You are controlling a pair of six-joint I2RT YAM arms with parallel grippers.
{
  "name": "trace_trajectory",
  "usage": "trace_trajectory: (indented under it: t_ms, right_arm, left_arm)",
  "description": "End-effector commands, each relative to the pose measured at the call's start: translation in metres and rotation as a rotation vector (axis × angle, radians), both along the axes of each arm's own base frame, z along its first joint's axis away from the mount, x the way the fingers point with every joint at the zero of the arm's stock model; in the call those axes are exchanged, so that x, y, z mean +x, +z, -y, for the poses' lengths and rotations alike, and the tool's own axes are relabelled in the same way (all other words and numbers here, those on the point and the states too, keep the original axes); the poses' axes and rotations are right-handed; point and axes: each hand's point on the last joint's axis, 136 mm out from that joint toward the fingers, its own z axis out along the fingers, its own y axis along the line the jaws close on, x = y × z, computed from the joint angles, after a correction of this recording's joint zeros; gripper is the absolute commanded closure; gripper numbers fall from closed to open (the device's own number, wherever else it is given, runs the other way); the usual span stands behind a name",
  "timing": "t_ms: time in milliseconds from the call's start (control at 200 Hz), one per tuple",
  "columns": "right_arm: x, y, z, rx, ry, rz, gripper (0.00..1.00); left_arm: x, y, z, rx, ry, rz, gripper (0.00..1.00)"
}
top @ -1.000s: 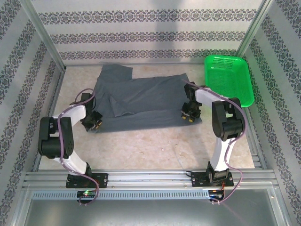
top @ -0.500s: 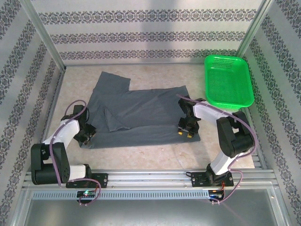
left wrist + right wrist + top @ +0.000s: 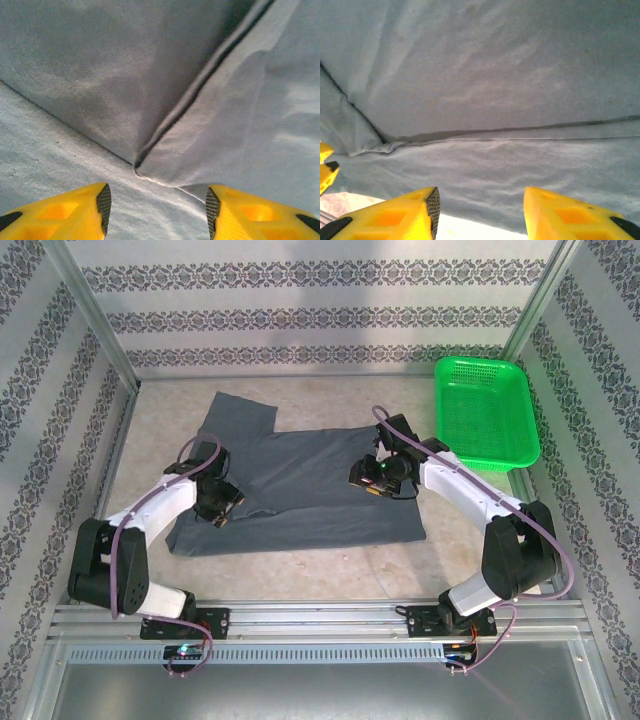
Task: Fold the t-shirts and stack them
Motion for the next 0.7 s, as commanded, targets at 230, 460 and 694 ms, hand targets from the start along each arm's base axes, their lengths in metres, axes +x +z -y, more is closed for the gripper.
trace_trajectory:
  t_ms: [230,460,694]
  right_arm:
    - [-0.001,0.004,-0.003,0.032,-0.014,-0.003,0.52]
    - [-0.002,-0.002,0.005,0.02,-0.046,-0.03,0.54]
    - [0.001,-0.002,0.009,0.016,-0.064,-0.029,0.56]
  left_arm:
    - [0.013,-0.019,0.008,0.005,-0.013,0.0,0.57]
    - [0.02,-0.024,0.017,-0.011,-0.025,-0.003,0.77]
    - [0.036,-0.007,0.017,0.007,-0.039,0.061,1.0]
